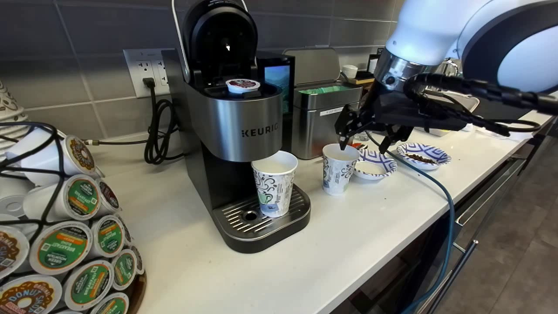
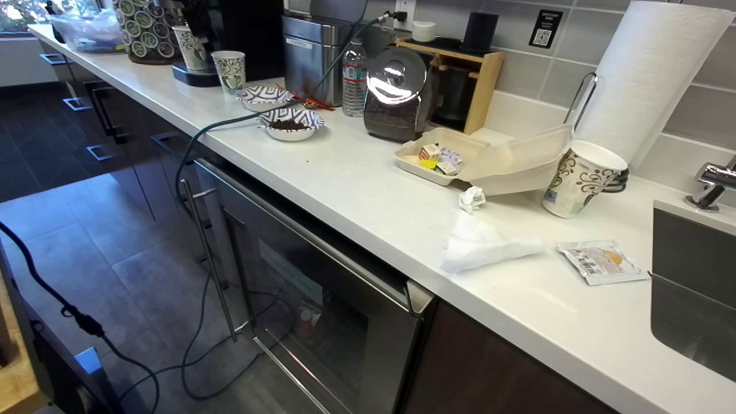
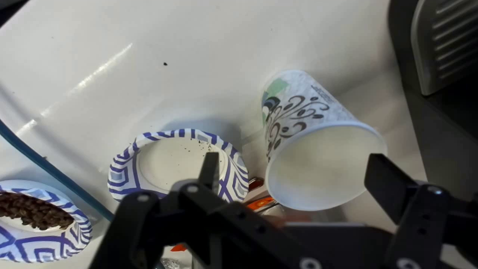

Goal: Move the cup and the bottle to the right

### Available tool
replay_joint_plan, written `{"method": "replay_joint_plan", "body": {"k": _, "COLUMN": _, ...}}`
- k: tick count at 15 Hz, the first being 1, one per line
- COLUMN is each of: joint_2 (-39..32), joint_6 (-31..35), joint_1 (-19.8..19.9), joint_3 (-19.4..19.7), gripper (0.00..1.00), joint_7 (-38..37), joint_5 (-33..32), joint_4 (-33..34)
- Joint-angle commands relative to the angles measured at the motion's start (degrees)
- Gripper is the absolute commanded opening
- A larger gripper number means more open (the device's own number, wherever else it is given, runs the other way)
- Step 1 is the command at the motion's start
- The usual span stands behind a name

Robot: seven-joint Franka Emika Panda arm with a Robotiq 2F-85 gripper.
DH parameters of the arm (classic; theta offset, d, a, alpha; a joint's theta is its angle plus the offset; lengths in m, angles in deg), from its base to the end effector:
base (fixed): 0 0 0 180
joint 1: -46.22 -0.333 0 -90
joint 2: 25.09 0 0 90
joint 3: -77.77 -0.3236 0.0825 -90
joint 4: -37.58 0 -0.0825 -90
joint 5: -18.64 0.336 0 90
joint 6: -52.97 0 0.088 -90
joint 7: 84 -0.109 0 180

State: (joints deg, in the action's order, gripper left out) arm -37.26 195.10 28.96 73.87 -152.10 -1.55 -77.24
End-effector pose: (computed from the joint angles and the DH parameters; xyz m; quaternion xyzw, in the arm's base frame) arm 0.5415 0.2083 0.4136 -0.9444 0.2778 -0.1759 0.0078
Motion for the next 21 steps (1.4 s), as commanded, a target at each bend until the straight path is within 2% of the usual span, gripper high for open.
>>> {"method": "replay_joint_plan", "body": {"k": 1, "joint_2": -3.3, "joint_6": 2.8, "joint_1": -0.9, "joint_3": 2.0, "gripper": 1.0, "joint_7": -8.4, "joint_5": -6.2, "joint_4": 2.1}}
{"method": "replay_joint_plan", "body": {"k": 2, "joint_2": -3.9, "joint_6": 2.3, "joint_1": -1.2, "joint_3": 2.7, "gripper": 0.94, "joint_7": -10.4, "joint_5": -7.9, "joint_4": 2.6}}
{"method": "replay_joint_plan", "body": {"k": 3, "joint_2": -4.4, "joint_6": 1.2, "joint_1": -1.5, "joint_3": 3.0, "gripper": 0.75, "joint_7": -12.1, "joint_5": -9.0, "joint_4": 3.0}}
{"method": "replay_joint_plan", "body": {"k": 7, "joint_2": -5.9, "joint_6": 0.6, "joint_1": -1.8, "joint_3": 3.6, "gripper": 0.42, "joint_7": -15.4, "joint_5": -10.6, "joint_4": 3.8}}
{"method": "replay_joint_plan", "body": {"k": 12, "joint_2": -6.3, "joint_6": -0.8, "joint_1": -2.2, "joint_3": 3.4, "gripper": 0.05, "joint_7": -15.8, "joint_5": -9.9, "joint_4": 4.1}}
{"method": "replay_joint_plan", "body": {"k": 13, "joint_2": -5.9, "joint_6": -1.4, "joint_1": -2.1, "joint_3": 3.2, "gripper": 0.0, "joint_7": -15.1, "joint_5": -9.5, "joint_4": 3.9}}
{"method": "replay_joint_plan", "body": {"k": 16, "joint_2": -4.6, "joint_6": -3.4, "joint_1": -1.5, "joint_3": 2.2, "gripper": 0.0, "joint_7": -12.8, "joint_5": -7.5, "joint_4": 3.5}}
{"method": "replay_joint_plan", "body": {"k": 21, "joint_2": 5.7, "joint_6": -2.2, "joint_1": 2.8, "joint_3": 0.1, "gripper": 0.01, "joint_7": -2.8, "joint_5": 2.7, "joint_4": -1.3}}
